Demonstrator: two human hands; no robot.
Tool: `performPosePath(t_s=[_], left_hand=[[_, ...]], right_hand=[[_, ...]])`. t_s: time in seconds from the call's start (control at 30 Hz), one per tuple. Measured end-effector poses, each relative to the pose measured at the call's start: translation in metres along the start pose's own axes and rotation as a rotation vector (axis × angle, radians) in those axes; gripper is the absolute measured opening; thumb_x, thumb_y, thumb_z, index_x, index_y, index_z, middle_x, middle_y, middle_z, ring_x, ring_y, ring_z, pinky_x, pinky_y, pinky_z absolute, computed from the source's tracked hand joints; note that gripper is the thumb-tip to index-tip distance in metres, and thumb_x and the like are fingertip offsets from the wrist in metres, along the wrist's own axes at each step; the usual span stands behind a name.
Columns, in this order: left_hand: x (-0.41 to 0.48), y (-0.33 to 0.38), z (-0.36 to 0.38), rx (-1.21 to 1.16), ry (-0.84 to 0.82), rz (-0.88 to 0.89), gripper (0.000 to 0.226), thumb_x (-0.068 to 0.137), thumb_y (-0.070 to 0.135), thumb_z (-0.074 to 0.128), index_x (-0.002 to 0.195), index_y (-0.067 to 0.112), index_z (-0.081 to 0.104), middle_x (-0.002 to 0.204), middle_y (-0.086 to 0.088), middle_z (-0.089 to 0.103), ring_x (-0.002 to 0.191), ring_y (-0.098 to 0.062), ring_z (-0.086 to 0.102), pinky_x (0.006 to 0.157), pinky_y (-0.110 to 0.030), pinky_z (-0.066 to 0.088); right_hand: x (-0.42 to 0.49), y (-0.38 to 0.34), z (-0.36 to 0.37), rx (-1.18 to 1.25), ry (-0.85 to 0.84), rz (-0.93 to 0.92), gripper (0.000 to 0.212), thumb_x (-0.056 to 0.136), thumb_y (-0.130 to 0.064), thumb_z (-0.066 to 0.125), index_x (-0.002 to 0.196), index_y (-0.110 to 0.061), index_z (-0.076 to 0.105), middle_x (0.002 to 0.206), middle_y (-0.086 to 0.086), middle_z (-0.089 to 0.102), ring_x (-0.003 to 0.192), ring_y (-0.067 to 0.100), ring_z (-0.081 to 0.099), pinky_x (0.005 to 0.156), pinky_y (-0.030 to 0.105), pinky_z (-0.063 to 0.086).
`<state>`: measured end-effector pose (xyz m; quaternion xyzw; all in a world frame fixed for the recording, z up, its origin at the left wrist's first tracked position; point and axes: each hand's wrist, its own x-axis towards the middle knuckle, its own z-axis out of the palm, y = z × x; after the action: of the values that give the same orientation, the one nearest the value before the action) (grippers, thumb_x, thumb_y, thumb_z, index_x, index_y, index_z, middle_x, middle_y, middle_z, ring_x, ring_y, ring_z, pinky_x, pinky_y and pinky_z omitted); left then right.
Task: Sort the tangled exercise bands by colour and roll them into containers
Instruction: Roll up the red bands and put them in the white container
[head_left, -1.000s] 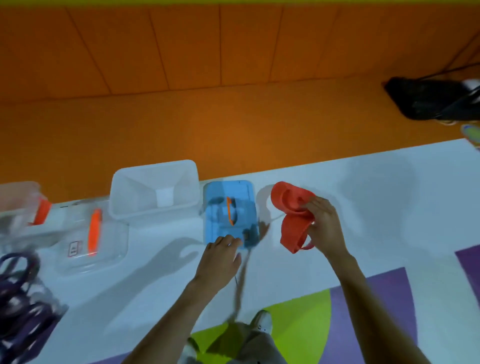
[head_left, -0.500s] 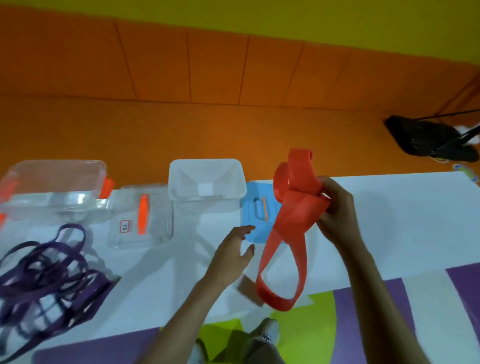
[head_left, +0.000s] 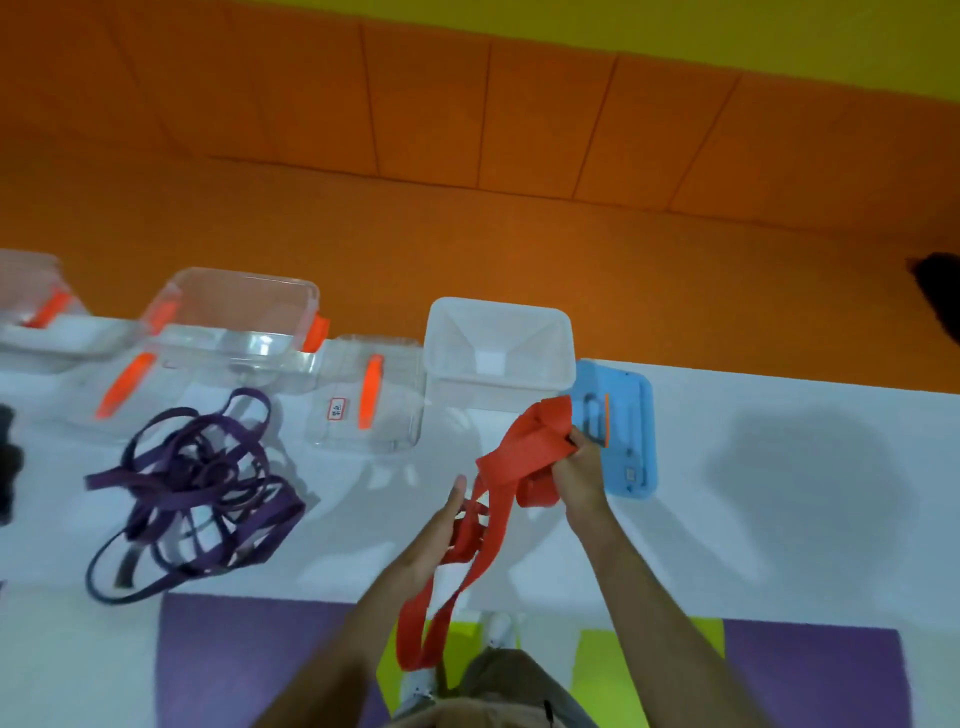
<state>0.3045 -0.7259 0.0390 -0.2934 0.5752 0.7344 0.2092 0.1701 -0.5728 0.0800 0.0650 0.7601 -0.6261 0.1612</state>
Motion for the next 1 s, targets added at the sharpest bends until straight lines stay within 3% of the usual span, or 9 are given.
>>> performPosePath(t_s=[0.1, 0.2, 0.3, 0.4, 0.5, 0.67, 0.8, 0.9, 1.0], left_hand=[[0.003, -0.006, -0.004, 0.050, -0.006, 0.061, 0.072, 0.085, 0.078, 0.063, 0.115, 0.013, 0.068, 0.098, -0.008, 0.075, 0.093, -0.024, 0.073, 0.097, -0.044, 0.058], [0.009, -0.008, -0.006, 0.268, 0.041, 0.132, 0.063, 0.075, 0.044, 0.092, 0.123, 0.011, 0.067, 0.094, -0.004, 0.073, 0.085, -0.018, 0.071, 0.087, -0.038, 0.059], [0.012, -0.003, -0.013, 0.411, 0.105, 0.139, 0.036, 0.079, 0.027, 0.088, 0.110, 0.020, 0.072, 0.085, 0.008, 0.075, 0.078, -0.013, 0.070, 0.083, -0.037, 0.060], [0.011, 0.006, -0.015, 0.504, 0.250, 0.070, 0.033, 0.072, 0.042, 0.084, 0.096, 0.026, 0.067, 0.086, 0.008, 0.076, 0.084, -0.014, 0.073, 0.087, -0.044, 0.059], [0.004, 0.019, -0.015, 0.597, 0.369, -0.010, 0.047, 0.070, 0.058, 0.078, 0.102, 0.028, 0.059, 0.090, 0.011, 0.074, 0.085, -0.010, 0.070, 0.084, -0.038, 0.057], [-0.005, 0.026, -0.029, 0.683, 0.481, -0.088, 0.060, 0.074, 0.066, 0.064, 0.119, 0.027, 0.055, 0.103, 0.005, 0.071, 0.093, -0.022, 0.068, 0.081, -0.039, 0.051], [-0.013, 0.037, -0.057, 0.651, 0.510, -0.059, 0.048, 0.079, 0.065, 0.051, 0.083, 0.019, 0.060, 0.080, 0.002, 0.068, 0.081, -0.024, 0.065, 0.075, -0.039, 0.048], [-0.017, 0.047, -0.073, 0.603, 0.474, -0.063, 0.050, 0.089, 0.063, 0.049, 0.076, 0.015, 0.060, 0.072, -0.004, 0.065, 0.074, -0.020, 0.062, 0.075, -0.037, 0.046], [-0.018, 0.055, -0.082, 0.596, 0.384, -0.068, 0.050, 0.095, 0.058, 0.053, 0.095, 0.014, 0.076, 0.090, -0.009, 0.074, 0.079, -0.017, 0.064, 0.075, -0.032, 0.045]], right_hand=[[0.019, 0.026, 0.013, 0.023, 0.027, 0.140, 0.016, 0.100, -0.012, 0.064, 0.092, -0.023, 0.072, 0.084, -0.003, 0.074, 0.079, 0.013, 0.068, 0.064, 0.022, 0.051], [0.035, 0.050, 0.019, -0.061, 0.000, 0.256, 0.017, 0.098, -0.012, 0.066, 0.082, -0.020, 0.066, 0.077, -0.002, 0.068, 0.078, 0.019, 0.065, 0.066, 0.027, 0.049], [0.046, 0.072, 0.018, -0.192, -0.099, 0.297, 0.007, 0.095, -0.020, 0.073, 0.097, -0.014, 0.072, 0.082, 0.001, 0.072, 0.085, 0.025, 0.070, 0.072, 0.030, 0.051], [0.055, 0.088, 0.014, -0.353, -0.216, 0.291, 0.043, 0.089, -0.041, 0.079, 0.123, -0.017, 0.069, 0.107, 0.007, 0.077, 0.106, 0.032, 0.071, 0.094, 0.039, 0.052], [0.057, 0.094, 0.008, -0.455, -0.259, 0.229, 0.051, 0.096, -0.050, 0.069, 0.135, -0.017, 0.062, 0.120, 0.010, 0.073, 0.113, 0.035, 0.067, 0.094, 0.038, 0.048], [0.057, 0.100, -0.010, -0.493, -0.123, 0.188, 0.030, 0.095, -0.034, 0.074, 0.115, -0.013, 0.069, 0.098, 0.003, 0.065, 0.097, 0.027, 0.065, 0.079, 0.030, 0.041], [0.049, 0.099, -0.018, -0.410, 0.084, 0.150, 0.013, 0.096, -0.022, 0.072, 0.103, -0.011, 0.070, 0.092, 0.002, 0.068, 0.094, 0.026, 0.066, 0.068, 0.017, 0.040], [0.049, 0.099, -0.017, -0.384, 0.133, 0.135, 0.011, 0.097, -0.017, 0.071, 0.103, -0.009, 0.069, 0.092, 0.000, 0.067, 0.096, 0.027, 0.066, 0.077, 0.025, 0.040], [0.045, 0.102, -0.009, -0.500, 0.028, 0.132, 0.016, 0.098, -0.018, 0.068, 0.110, -0.008, 0.070, 0.102, -0.001, 0.064, 0.105, 0.025, 0.064, 0.084, 0.025, 0.037]])
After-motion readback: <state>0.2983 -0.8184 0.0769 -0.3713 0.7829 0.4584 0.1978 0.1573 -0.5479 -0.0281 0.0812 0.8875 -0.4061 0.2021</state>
